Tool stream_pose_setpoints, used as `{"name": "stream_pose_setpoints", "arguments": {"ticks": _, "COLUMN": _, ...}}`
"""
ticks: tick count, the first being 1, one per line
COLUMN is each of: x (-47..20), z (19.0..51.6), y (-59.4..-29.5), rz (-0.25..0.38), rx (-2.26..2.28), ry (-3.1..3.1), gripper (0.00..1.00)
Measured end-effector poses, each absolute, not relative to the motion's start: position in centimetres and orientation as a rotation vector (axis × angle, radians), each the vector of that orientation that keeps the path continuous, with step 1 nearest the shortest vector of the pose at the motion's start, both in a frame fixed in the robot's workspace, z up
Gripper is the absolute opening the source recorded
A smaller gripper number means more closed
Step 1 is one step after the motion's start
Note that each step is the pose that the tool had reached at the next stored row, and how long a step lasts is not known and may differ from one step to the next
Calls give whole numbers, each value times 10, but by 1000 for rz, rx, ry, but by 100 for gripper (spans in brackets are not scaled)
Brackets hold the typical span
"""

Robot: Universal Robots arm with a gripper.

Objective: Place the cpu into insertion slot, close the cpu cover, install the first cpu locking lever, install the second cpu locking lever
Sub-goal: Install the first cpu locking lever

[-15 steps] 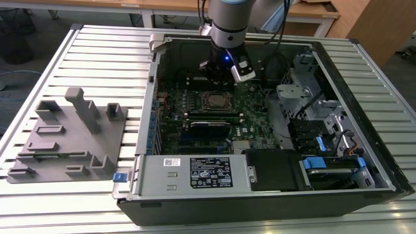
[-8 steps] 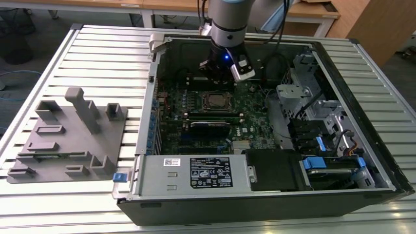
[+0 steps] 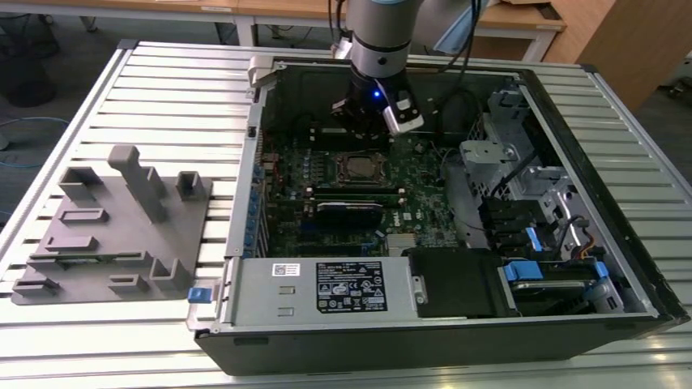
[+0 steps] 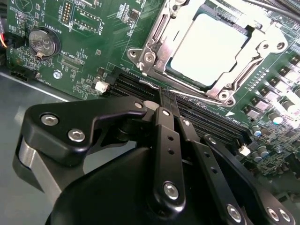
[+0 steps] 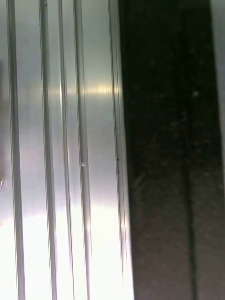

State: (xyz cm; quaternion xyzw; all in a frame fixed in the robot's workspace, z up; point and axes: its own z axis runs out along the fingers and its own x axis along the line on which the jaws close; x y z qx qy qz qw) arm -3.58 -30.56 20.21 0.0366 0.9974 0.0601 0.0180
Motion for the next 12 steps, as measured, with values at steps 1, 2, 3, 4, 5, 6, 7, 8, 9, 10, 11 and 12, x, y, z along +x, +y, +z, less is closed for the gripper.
{"name": "stream_pose_setpoints", "arguments": {"ticks": 1, "x": -36, "z": 202, "y": -306, "rz": 182, "rx": 120, "ry": 3098, "gripper": 11}}
{"name": "stream_pose_setpoints", "arguments": {"ticks": 2, "x": -36, "z": 202, "y": -306, "rz": 178, "rx": 127, "ry": 3097, "gripper": 11}}
{"name": "stream_pose_setpoints", "arguments": {"ticks": 3, "x": -35, "z": 202, "y": -306, "rz": 173, "rx": 134, "ry": 3097, "gripper": 11}}
{"name": "stream_pose_setpoints", "arguments": {"ticks": 4, "x": -35, "z": 202, "y": -306, "rz": 168, "rx": 141, "ry": 3096, "gripper": 11}}
{"name": "stream_pose_setpoints", "arguments": {"ticks": 5, "x": -35, "z": 202, "y": -306, "rz": 164, "rx": 149, "ry": 3096, "gripper": 11}}
{"name": "stream_pose_setpoints", "arguments": {"ticks": 6, "x": -35, "z": 202, "y": -306, "rz": 159, "rx": 158, "ry": 3095, "gripper": 11}}
{"name": "stream_pose_setpoints", "arguments": {"ticks": 7, "x": -35, "z": 202, "y": -306, "rz": 155, "rx": 168, "ry": 3094, "gripper": 11}}
{"name": "stream_pose_setpoints", "arguments": {"ticks": 8, "x": -35, "z": 202, "y": -306, "rz": 150, "rx": 177, "ry": 3094, "gripper": 11}}
{"name": "stream_pose_setpoints", "arguments": {"ticks": 9, "x": -35, "z": 201, "y": -306, "rz": 147, "rx": 186, "ry": 3093, "gripper": 11}}
{"name": "stream_pose_setpoints", "arguments": {"ticks": 10, "x": -35, "z": 201, "y": -306, "rz": 145, "rx": 192, "ry": 3092, "gripper": 11}}
{"name": "stream_pose_setpoints", "arguments": {"ticks": 11, "x": -35, "z": 201, "y": -306, "rz": 145, "rx": 197, "ry": 3092, "gripper": 11}}
{"name": "stream_pose_setpoints", "arguments": {"ticks": 12, "x": -35, "z": 201, "y": -305, "rz": 145, "rx": 201, "ry": 3092, "gripper": 11}}
